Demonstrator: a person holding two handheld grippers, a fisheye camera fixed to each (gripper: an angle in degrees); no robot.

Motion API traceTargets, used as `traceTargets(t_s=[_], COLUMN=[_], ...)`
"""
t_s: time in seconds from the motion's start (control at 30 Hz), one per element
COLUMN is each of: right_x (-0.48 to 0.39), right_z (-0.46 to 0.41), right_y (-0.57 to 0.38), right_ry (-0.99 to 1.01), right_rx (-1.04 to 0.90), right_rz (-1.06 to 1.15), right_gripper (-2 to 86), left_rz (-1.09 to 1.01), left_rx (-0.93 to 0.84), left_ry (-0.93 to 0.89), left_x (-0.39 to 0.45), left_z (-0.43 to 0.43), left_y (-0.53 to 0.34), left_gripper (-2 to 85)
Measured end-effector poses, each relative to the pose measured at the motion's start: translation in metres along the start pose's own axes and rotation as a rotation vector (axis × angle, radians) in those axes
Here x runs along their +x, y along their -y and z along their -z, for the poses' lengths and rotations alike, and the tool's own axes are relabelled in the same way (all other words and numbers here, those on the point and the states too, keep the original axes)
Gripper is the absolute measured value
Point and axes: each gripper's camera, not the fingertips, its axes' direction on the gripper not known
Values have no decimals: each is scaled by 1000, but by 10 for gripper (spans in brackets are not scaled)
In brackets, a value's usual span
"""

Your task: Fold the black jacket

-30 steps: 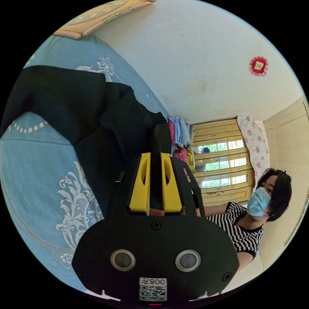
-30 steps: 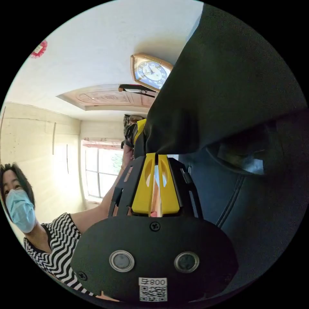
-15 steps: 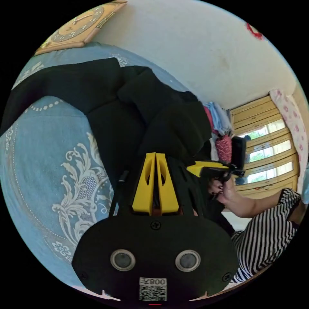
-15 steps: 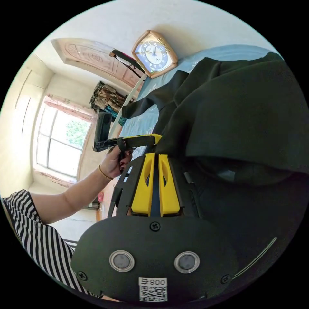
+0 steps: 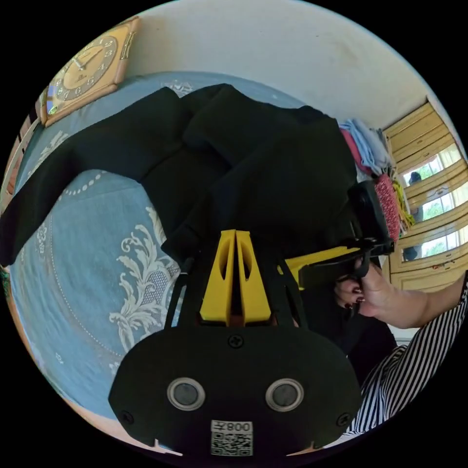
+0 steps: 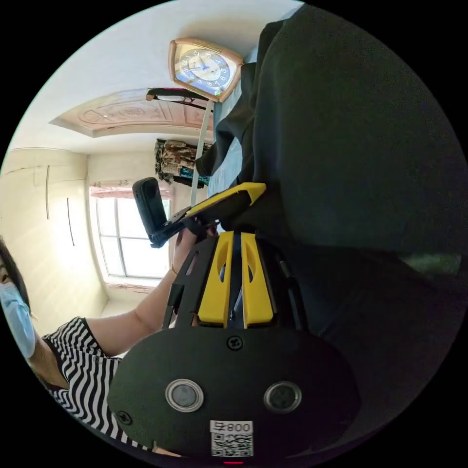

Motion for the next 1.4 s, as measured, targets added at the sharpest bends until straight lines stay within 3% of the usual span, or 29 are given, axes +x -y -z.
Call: traceTargets(t_s=[0.17,0.27,0.37,0.43,0.63,0.73,0.77,0.87,1.03,1.1,1.23,1.4], right_x=[-48,-68,-48,-19,-83,-41,-42,-50,-101,-109,-110,-100], right_z=[72,130,158,154,141,126,132,139,136,125,93,82], right_y=[-10,-5,15,36,30,63,61,64,44,45,56,64], right_ry=[-227,-573,-799,-717,-865,-880,-827,-788,-809,-813,-825,-836], right_rx=[129,323,404,242,408,186,264,238,385,356,223,190], right_rz=[187,219,95,-39,153,32,47,28,228,282,367,373], right_gripper=[7,3,1,1,1,1,1,1,1,1,1,1], left_rz=[-15,-41,-26,-7,-54,16,40,250,846,962,1008,1025], left_rx=[94,192,67,71,79,204,238,443,756,853,862,775], left_ry=[3,-15,42,20,56,6,-1,-19,-166,-175,24,187], left_x=[1,2,-10,-23,-35,-61,-70,-132,-298,-334,-369,-392], left_z=[33,57,39,42,82,118,127,178,234,246,276,288], left_y=[-15,-19,-12,-14,-21,-30,-32,-50,-111,-131,-132,-116], left_gripper=[1,2,2,3,8,18,21,63,126,130,132,129])
